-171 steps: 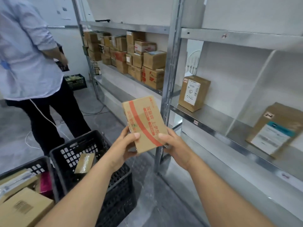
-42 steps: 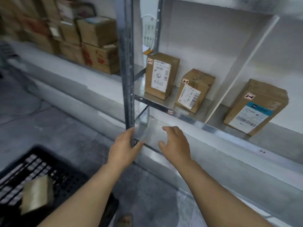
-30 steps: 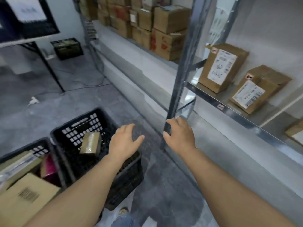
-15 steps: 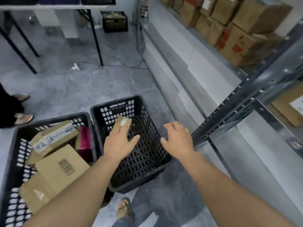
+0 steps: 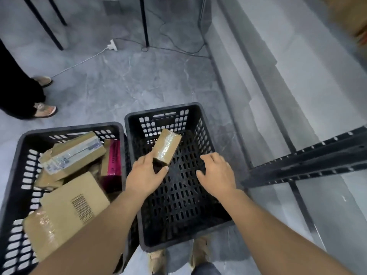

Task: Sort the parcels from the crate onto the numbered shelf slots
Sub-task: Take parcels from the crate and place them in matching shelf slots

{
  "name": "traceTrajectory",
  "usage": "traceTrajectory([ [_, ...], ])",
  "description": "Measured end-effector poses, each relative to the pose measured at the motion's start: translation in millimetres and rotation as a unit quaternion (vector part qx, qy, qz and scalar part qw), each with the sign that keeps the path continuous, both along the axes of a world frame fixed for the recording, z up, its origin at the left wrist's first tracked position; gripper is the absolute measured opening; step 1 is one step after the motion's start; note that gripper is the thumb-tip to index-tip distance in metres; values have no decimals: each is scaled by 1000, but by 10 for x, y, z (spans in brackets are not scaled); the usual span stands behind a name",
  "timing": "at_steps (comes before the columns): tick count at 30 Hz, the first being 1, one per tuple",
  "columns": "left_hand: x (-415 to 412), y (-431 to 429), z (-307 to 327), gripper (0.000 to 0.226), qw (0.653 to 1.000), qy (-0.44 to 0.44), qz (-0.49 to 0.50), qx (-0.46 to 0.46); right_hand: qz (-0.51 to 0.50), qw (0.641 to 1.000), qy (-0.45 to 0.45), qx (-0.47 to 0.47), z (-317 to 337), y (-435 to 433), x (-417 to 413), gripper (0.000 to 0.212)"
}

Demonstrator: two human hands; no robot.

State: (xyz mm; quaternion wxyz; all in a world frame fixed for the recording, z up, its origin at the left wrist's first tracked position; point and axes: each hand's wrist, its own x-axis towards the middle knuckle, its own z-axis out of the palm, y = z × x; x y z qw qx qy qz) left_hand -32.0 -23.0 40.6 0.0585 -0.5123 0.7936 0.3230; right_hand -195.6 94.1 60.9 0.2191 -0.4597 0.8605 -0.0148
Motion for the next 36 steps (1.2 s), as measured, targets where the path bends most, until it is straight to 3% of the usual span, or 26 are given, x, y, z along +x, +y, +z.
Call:
traceTrajectory([
  [16,-683,-604,-1954,74,994,-35,92,45,20,993,-111,38,-1998,-958,-425,54],
  [23,-778,-872,-2545,76,985,5,168,27,6,981,-177,82,-2528,-1142,-421,58],
  [26,-820,-958,-2687,75,982,20,186,21,-53,960,-264,82,-2660,-1208,-432,66],
  [30,-859,-999,-2771,63,976,57,197,68,-153,903,-398,60,-2733,-1271,-386,68],
  [36,-812,-722,-2467,57,938,81,288,173,-173,876,-448,38,-2492,-1117,-294,64],
])
